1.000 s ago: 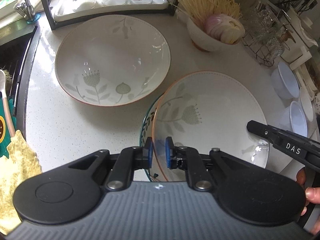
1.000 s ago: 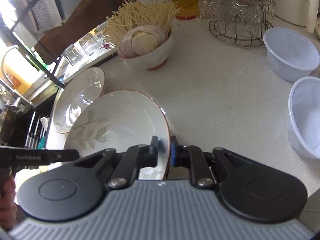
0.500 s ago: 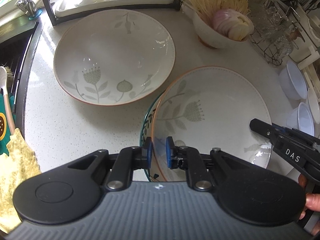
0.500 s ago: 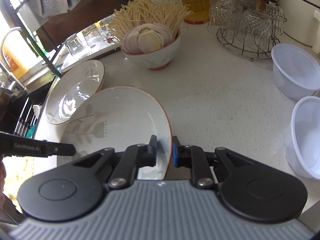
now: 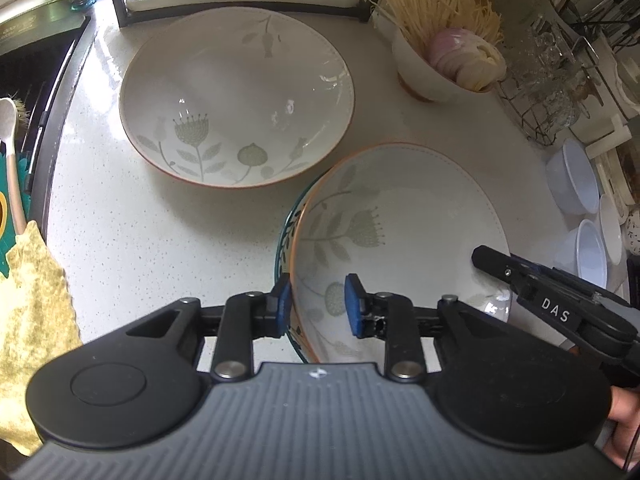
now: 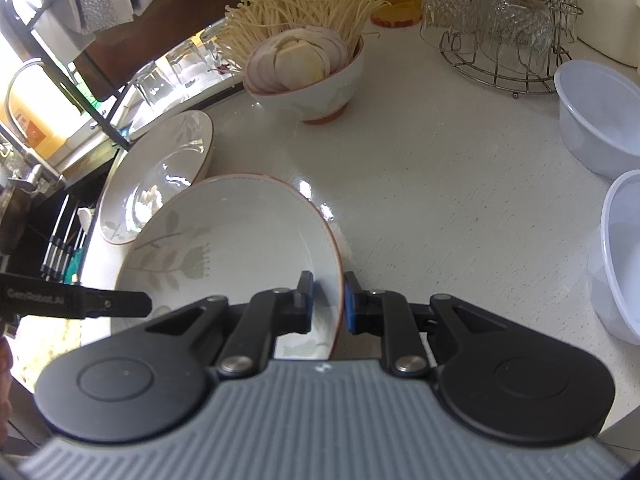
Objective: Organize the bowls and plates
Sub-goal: 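Lower the bowl onto the floral plate and open both grippers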
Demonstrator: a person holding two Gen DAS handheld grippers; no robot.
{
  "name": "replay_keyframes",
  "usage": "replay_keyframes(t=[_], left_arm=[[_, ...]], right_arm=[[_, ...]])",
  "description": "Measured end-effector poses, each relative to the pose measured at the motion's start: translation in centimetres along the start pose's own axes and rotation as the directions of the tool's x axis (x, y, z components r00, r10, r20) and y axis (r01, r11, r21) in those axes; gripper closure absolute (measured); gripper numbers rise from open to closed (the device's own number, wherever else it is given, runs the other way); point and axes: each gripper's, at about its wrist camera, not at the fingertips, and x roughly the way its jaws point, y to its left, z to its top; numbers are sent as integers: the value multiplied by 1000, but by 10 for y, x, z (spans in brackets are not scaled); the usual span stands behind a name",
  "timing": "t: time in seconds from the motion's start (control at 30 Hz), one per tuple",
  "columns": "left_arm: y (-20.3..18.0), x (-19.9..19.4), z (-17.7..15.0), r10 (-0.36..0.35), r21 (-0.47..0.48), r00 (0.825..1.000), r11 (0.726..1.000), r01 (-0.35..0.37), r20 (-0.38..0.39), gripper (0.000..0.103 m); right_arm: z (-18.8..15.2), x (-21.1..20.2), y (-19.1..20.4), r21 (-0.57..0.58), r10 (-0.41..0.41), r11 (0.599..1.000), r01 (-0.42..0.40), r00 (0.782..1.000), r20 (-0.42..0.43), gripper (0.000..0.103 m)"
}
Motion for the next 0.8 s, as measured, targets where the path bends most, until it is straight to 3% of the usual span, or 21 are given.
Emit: replay_keyframes(t=[0.1, 0.37, 0.6, 0.8], left_arm=[[-3, -7, 0, 25, 24, 1000, 999, -25, 0, 57], [-11, -19, 1, 34, 77, 999, 996, -36, 25, 56], [-20, -40, 1, 53, 96, 991, 993, -66, 126, 55], [-42, -81, 1, 37, 114, 968, 991, -67, 248, 55]], right_arm=[[-1, 2, 1, -5, 8, 1000, -8, 1000, -10, 83], [1, -1, 1, 14, 3, 1000, -3, 1000, 0, 83], [12, -31, 6, 4, 17, 1000, -17, 996, 86, 83], [27, -73, 9, -15, 48, 999, -46, 984, 172, 83]])
